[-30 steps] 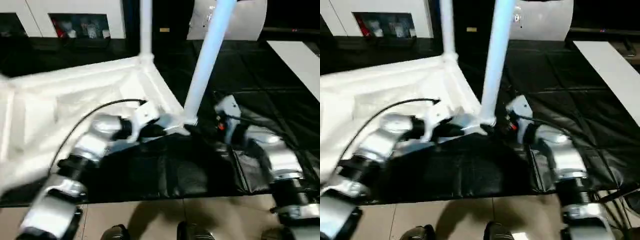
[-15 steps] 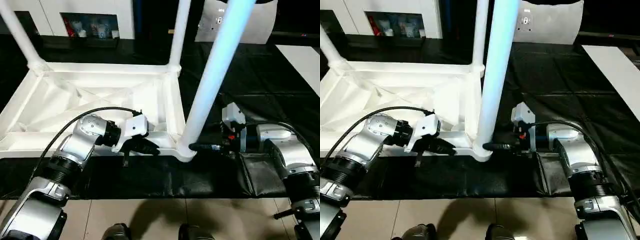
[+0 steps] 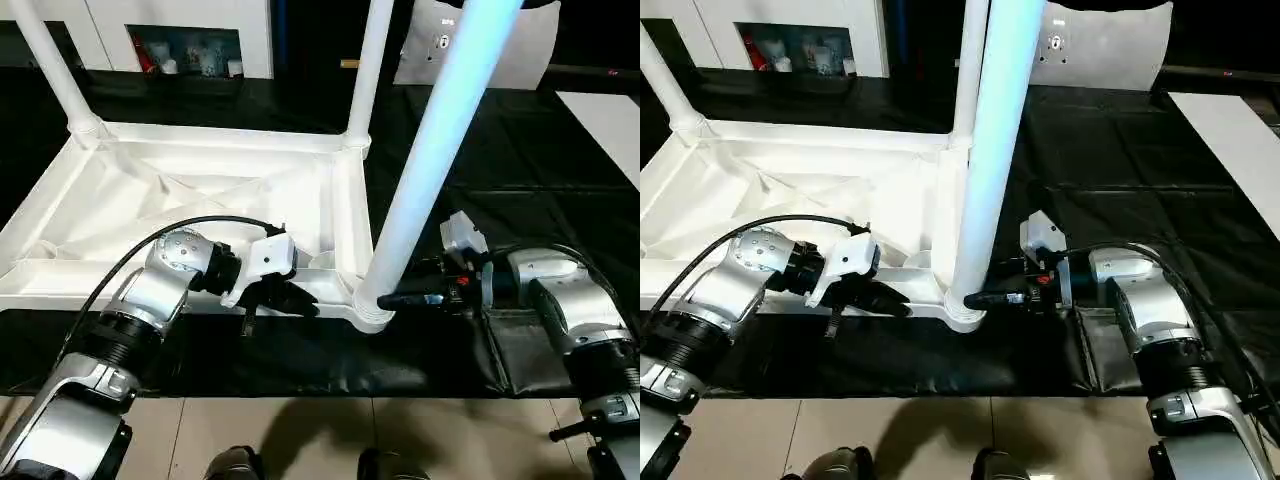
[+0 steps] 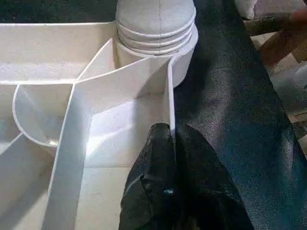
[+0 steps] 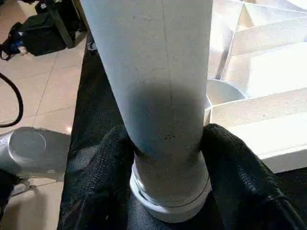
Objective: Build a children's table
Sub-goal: Rotate leg to tighten
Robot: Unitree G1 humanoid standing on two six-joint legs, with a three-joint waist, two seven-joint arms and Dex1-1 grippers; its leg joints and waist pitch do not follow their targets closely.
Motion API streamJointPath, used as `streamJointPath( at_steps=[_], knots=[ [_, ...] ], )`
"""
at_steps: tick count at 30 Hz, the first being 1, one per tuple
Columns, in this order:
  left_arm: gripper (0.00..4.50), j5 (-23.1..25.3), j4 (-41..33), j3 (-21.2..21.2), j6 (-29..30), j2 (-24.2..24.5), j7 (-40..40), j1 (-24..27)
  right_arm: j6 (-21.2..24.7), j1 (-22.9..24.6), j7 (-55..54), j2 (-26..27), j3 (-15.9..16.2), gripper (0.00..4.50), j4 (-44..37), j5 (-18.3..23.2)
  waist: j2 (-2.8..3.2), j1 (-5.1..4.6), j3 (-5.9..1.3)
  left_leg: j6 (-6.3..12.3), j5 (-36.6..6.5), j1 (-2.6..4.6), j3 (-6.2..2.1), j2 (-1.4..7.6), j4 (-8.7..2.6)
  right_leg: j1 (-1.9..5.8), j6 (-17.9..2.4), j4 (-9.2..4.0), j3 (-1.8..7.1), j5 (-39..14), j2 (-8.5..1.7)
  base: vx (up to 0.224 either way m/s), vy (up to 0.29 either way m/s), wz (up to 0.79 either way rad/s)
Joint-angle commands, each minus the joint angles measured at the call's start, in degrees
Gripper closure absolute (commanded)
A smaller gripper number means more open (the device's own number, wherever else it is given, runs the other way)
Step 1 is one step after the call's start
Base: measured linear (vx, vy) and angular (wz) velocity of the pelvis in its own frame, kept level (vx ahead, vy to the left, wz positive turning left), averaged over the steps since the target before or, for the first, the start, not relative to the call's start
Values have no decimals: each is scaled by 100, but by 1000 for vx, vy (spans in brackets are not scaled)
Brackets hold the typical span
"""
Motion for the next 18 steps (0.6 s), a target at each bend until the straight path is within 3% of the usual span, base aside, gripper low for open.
streamJointPath(
  at_steps=[1,7,9,11,13,14,16,18],
  knots=[
    [450,51,-21,-227,-15,-67,-186,43,35,96,97,6,96,260,-176,78,-15,-2,-441,449,-1103,182,7,129,-343,296,-1665,-225,74,-888,-146,0,0,0],
    [450,24,-31,-58,408,-265,331,29,223,429,-478,227,82,262,-564,52,11,15,-429,421,-1104,183,13,132,-351,284,-1653,-224,86,-858,-142,0,0,0],
    [450,45,-31,-21,537,-323,498,13,254,492,-691,319,60,262,-637,29,1,3,-409,335,-1338,173,-4,121,-382,288,-1565,-271,80,-1271,-156,0,0,0],
    [450,-17,-23,119,869,-552,894,-58,462,541,-1477,646,19,262,-675,-160,-7,-42,-371,101,-1852,194,-38,109,-425,253,-1287,-365,89,-2169,-176,0,0,0],
    [450,-91,-1,281,1255,-904,1428,-194,643,551,-2405,1140,-41,262,-656,-347,1,-82,-351,-69,-2114,217,-65,93,-446,202,-1068,-420,83,-2723,-170,-30,0,-3],
    [450,-80,35,348,1383,-1055,1709,-266,709,541,-2739,1352,-65,262,-665,-396,-20,-135,-341,-155,-2265,190,-98,69,-458,207,-908,-453,58,-3091,-180,-60,0,-6],
    [450,-76,84,408,1498,-1202,1960,-340,767,524,-3055,1549,-72,262,-673,-461,-21,-217,-344,-218,-2419,188,-150,55,-471,206,-632,-524,13,-3534,-190,-58,13,-12],
    [450,-30,164,482,1658,-1421,2334,-459,884,474,-3642,1855,-50,263,-681,-645,-25,-241,-330,-186,-2513,201,-149,40,-466,169,-558,-571,10,-3673,-180,-27,9,-6]
  ],
)
